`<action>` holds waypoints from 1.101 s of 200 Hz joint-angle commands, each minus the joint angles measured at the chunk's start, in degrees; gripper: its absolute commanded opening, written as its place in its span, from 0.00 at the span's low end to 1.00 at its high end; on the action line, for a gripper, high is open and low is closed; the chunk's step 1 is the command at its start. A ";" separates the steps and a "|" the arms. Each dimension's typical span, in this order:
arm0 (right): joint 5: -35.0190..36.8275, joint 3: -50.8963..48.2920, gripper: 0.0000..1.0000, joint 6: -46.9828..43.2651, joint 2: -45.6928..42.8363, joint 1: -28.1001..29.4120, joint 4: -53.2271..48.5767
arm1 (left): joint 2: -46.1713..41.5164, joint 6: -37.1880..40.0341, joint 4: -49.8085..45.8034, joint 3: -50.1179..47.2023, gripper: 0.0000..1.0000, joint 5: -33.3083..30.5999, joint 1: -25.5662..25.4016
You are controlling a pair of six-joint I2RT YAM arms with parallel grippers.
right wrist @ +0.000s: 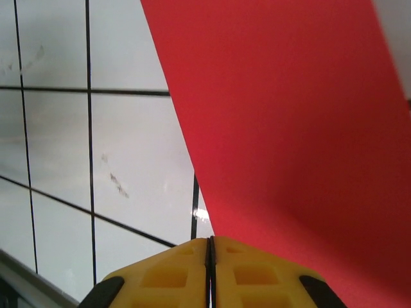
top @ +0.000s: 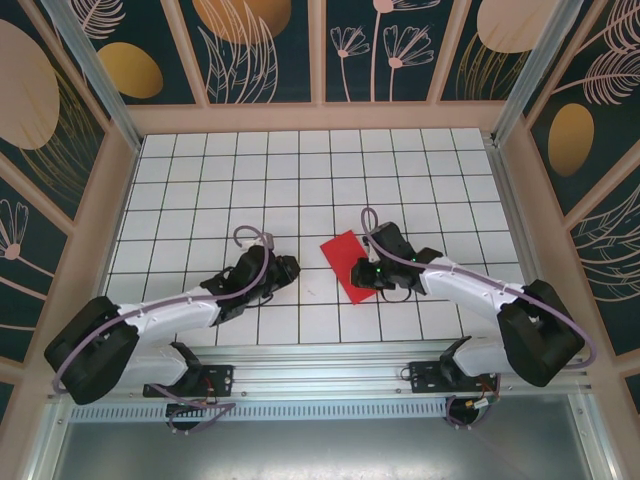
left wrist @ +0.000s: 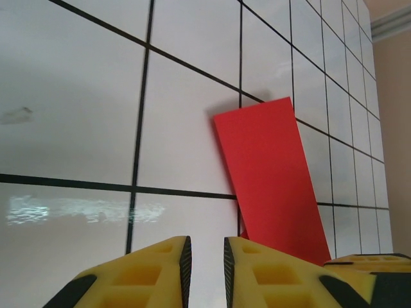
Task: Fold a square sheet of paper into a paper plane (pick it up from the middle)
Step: Rotate the paper at the center of the table.
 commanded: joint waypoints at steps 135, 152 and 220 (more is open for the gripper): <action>-0.10 -10.16 0.08 18.32 5.82 2.99 19.76 | 12.26 1.96 5.73 8.47 0.26 11.04 -2.52; 0.64 -9.79 0.08 20.68 6.81 4.28 21.68 | 13.06 1.95 5.76 9.00 0.26 11.44 -2.73; 7.31 -5.68 0.13 21.01 3.23 8.04 20.22 | 15.36 2.01 5.48 11.11 0.24 12.52 -2.79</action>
